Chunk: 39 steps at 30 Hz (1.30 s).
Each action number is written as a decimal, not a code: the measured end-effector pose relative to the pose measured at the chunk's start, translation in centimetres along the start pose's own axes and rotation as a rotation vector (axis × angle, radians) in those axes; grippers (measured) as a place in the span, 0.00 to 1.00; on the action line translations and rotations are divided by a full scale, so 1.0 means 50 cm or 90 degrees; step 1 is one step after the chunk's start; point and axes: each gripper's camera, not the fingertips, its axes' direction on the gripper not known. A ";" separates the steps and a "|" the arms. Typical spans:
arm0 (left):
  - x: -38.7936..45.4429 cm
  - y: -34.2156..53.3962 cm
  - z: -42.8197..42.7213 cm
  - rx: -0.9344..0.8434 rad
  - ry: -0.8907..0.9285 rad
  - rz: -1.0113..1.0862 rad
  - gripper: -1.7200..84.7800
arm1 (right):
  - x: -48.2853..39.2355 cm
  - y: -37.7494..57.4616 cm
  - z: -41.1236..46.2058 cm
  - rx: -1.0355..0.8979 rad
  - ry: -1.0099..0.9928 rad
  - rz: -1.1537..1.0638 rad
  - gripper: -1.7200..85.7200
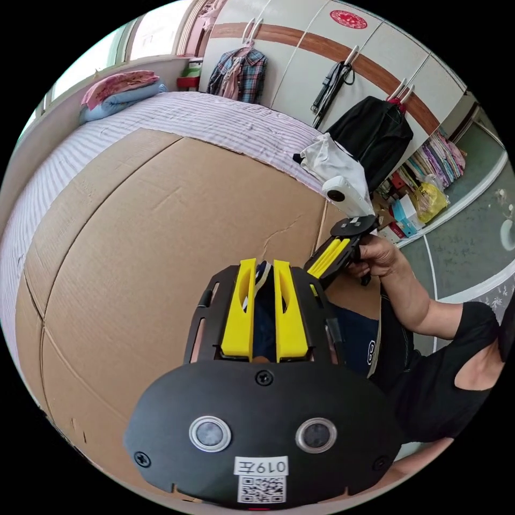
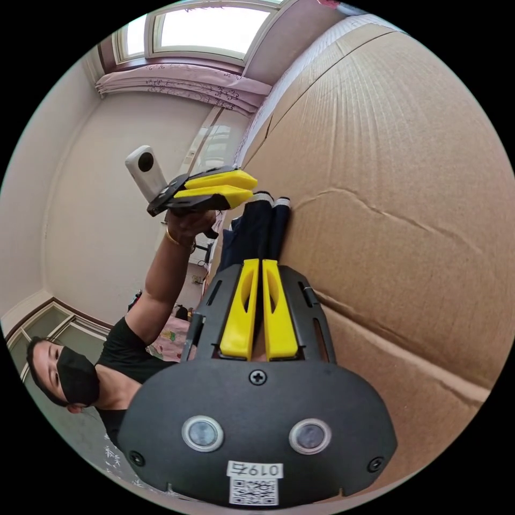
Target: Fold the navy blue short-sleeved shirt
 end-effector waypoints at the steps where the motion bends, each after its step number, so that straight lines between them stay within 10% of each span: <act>1: -0.001 -0.007 0.005 -0.011 0.000 0.003 0.05 | 0.001 -0.003 -0.001 0.000 -0.003 0.001 0.02; 39: -0.140 -0.086 0.062 -0.060 0.088 -0.027 0.03 | 0.044 -0.101 -0.060 -0.023 -0.023 -0.009 0.08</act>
